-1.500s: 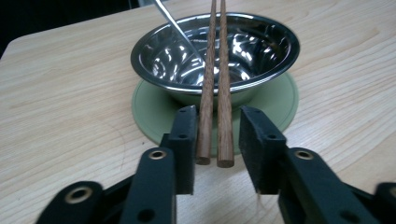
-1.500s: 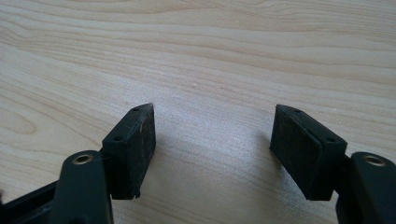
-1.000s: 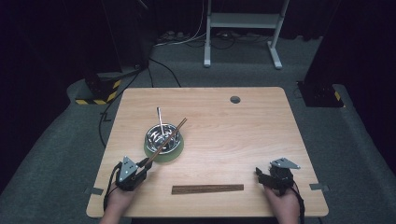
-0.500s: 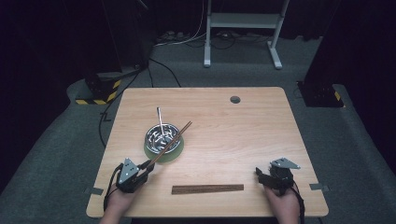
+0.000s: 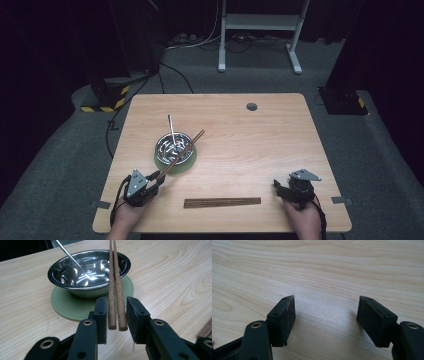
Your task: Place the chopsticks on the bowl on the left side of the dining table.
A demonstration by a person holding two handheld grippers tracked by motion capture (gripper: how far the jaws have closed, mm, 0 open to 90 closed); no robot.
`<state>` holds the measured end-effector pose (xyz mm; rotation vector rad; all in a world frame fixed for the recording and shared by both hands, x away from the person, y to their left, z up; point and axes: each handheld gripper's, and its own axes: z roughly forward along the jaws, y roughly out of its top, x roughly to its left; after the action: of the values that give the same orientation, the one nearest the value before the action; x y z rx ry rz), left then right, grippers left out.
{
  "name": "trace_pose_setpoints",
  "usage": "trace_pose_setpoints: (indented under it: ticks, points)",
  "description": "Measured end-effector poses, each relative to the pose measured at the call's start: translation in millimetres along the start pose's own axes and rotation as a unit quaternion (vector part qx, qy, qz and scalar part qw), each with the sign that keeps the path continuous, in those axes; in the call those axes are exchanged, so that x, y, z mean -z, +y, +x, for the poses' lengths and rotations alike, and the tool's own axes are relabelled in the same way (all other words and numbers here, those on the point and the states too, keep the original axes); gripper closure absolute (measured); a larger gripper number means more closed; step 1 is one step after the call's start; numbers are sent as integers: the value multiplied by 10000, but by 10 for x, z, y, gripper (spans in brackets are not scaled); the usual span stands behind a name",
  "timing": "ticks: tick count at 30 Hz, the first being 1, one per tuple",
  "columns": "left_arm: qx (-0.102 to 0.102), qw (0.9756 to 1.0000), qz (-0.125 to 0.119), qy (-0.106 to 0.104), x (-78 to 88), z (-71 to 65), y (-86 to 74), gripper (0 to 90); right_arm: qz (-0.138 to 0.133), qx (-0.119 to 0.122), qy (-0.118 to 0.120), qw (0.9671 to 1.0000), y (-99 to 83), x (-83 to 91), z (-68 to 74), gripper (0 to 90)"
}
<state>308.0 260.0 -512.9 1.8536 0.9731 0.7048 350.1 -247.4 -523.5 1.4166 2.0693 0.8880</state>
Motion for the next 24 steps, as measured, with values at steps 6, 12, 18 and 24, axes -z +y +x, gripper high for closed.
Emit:
trace_pose_setpoints:
  ticks: [6,12,18,24]
  points:
    - [39,10000,22,54,-1,9,-6,660,-1,2,0,10000,0,0,0,309]
    - [0,9998,53,197,-4,-8,0,676,-1,4,4,10000,0,0,1,308]
    - [99,9992,24,386,27,49,-10,673,8,-3,9,10000,-1,1,3,309]
    - [254,9980,50,578,47,143,-32,642,7,-4,8,10000,0,1,3,308]
